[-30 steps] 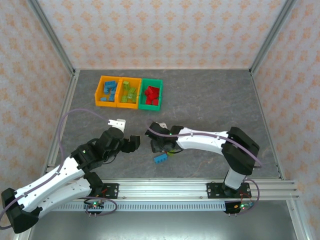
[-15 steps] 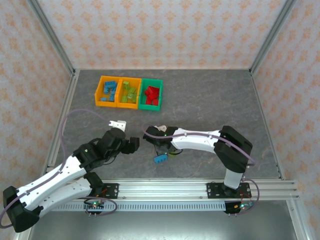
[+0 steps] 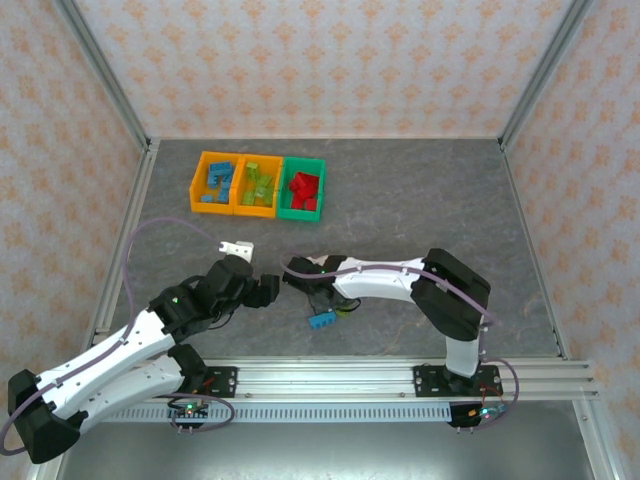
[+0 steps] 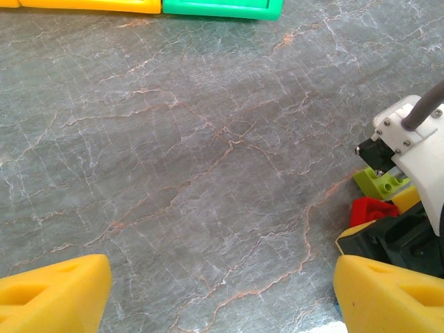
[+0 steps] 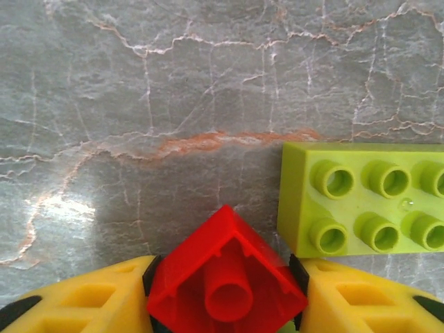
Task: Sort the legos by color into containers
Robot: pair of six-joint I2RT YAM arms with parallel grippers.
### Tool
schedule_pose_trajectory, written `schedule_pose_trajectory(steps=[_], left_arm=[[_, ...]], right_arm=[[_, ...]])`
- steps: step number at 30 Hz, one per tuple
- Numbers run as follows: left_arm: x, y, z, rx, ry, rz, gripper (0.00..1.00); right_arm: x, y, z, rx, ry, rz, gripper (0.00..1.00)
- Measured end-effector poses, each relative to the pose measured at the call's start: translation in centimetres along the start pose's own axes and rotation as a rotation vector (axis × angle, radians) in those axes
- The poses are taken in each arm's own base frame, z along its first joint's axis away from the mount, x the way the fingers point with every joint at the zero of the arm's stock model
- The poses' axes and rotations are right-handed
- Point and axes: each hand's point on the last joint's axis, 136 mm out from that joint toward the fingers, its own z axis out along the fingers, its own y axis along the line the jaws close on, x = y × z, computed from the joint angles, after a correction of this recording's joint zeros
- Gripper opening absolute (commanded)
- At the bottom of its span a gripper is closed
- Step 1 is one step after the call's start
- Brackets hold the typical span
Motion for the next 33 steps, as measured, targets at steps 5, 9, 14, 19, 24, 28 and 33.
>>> schedule_pose_trajectory(steps=[5, 9, 14, 19, 24, 28, 33], left_arm=[[0.0, 0.0, 0.0, 0.000, 0.001, 0.000, 0.84], [0.0, 0.0, -0.1, 0.001, -0.002, -0.001, 0.84], [-0.4, 0.2, -1.1, 0.014, -0.035, -0.011, 0.85], [-0.9, 0.7, -1.9, -0.008, -0.049, -0.012, 0.85], [-1.1, 1.1, -2.2, -0.026, -0.049, -0.023, 0.85], [-0.6, 1.3, -2.2, -0.028, -0.023, -0.033, 0.88], [-0.1, 0.7, -2.2, 0.005, 0.005, -0.065, 0.91]], right_arm=[[-0.5, 0.0, -0.1, 0.009, -0.012, -0.005, 0.41], [-1.5, 0.2, -0.5, 0.000, -0.057, 0.003, 0.38], [-5.1, 0.2, -5.0, -0.113, -0.213, 0.064, 0.38], [-13.6, -1.9, -9.9, -0.179, -0.409, 0.167, 0.37], [-24.2, -4.4, -10.1, -0.169, -0.547, 0.252, 0.36], [-30.1, -5.2, -7.0, -0.155, -0.563, 0.266, 0.44], [-33.4, -5.0, -4.5, -0.171, -0.529, 0.244, 0.66]])
